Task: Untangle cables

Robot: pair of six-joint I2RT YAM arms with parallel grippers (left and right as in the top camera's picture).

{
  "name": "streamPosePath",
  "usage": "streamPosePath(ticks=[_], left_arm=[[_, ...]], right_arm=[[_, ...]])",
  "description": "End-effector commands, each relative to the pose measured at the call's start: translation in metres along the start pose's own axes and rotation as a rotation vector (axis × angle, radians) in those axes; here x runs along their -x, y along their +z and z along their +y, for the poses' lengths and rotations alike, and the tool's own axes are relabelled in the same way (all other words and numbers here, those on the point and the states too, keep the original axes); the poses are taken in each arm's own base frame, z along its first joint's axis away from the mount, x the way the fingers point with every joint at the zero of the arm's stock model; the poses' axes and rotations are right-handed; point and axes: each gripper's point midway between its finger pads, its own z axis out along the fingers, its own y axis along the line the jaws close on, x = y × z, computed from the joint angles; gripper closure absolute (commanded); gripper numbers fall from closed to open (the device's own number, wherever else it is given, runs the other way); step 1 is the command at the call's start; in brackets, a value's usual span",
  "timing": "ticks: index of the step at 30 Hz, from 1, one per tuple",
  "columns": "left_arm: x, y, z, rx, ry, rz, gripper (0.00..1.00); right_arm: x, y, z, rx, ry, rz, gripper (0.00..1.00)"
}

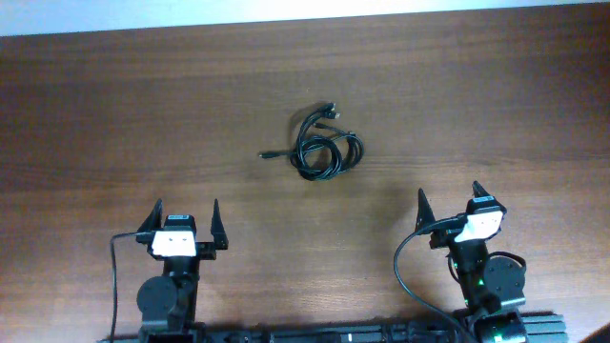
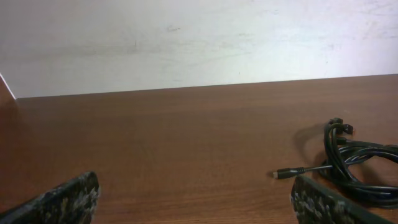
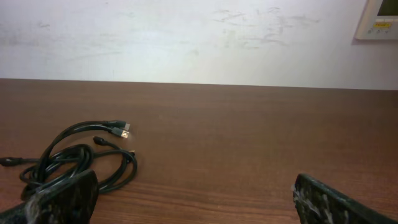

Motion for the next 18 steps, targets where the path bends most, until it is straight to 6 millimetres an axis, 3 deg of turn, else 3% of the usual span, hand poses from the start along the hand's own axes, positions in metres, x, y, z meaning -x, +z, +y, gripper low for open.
streamPosePath(ticks=[1, 18], left_arm=[[-0.001, 0.0, -0.001, -0.01, 0.015, -0.001, 0.01], [0.012, -0.001, -0.001, -0.014, -0.011, 0.035, 0.01]], right_arm=[[-0.002, 0.0, 0.0, -0.002, 0.004, 0.002, 0.01], [-0.002, 0.0, 0.0, -0.002, 0.004, 0.002, 0.01]])
